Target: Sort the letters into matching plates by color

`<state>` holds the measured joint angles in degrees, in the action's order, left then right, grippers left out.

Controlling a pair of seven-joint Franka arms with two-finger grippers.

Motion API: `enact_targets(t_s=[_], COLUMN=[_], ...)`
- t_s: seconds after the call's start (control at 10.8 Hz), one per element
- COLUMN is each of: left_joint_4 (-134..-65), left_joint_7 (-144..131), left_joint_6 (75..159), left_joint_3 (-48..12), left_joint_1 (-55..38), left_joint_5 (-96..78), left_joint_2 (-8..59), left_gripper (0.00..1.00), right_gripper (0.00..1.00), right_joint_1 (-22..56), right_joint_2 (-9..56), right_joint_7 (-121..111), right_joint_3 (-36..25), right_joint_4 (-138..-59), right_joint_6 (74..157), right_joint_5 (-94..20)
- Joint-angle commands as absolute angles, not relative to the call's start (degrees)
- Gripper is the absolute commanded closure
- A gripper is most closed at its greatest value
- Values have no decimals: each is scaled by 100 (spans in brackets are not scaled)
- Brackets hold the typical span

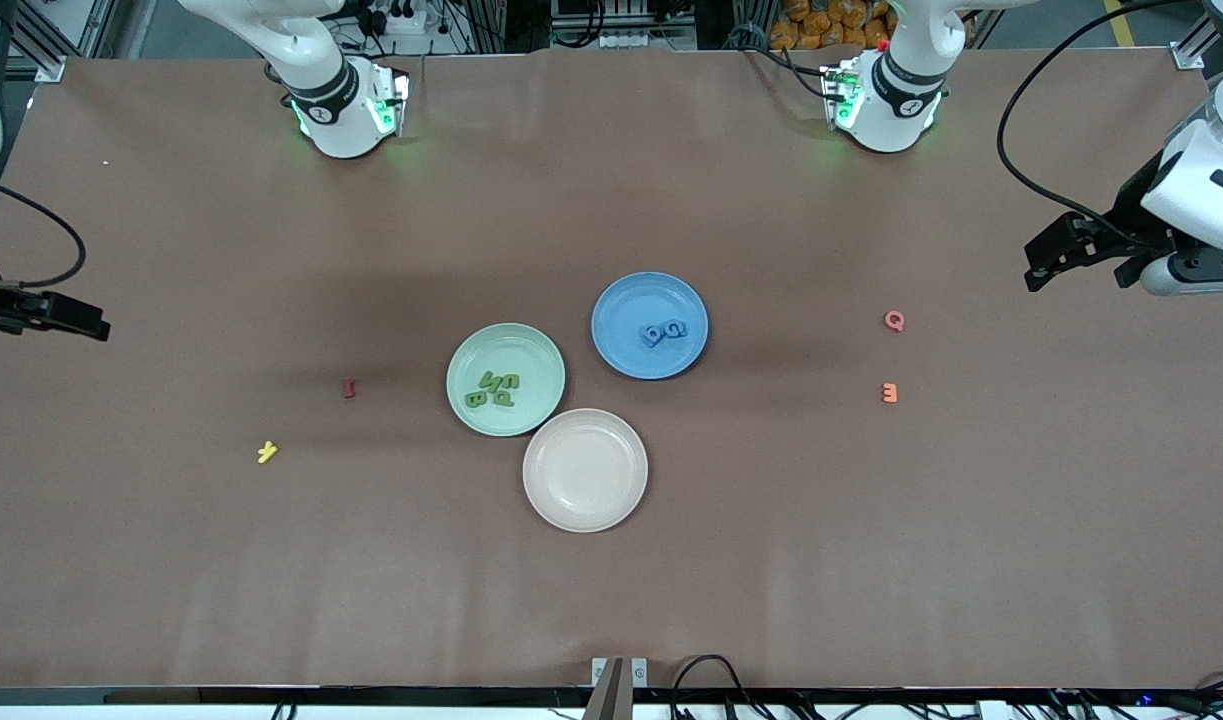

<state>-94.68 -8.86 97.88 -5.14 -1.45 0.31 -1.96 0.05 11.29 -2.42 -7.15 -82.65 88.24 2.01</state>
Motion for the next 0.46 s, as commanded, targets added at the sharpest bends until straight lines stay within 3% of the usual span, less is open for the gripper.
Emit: enact_targets(t_s=[0.0, 0.37], left_joint_4=[-9658, -9694], left_joint_7=[-835, -765], left_joint_6=[9510, 9536], left_joint_3=[-598, -589], left_joint_1=[18, 26], left_joint_5=[-9, -9], left_joint_2=[-571, -580], left_gripper=[0, 0], right_gripper=[0, 0], right_joint_1=[-26, 105], right_joint_2=[933, 668], right_joint_7=[-54, 378], right_joint_3=[-650, -615], right_joint_4=[-7980, -8077], right_joint_6=[8438, 8569], right_joint_5=[211, 158])
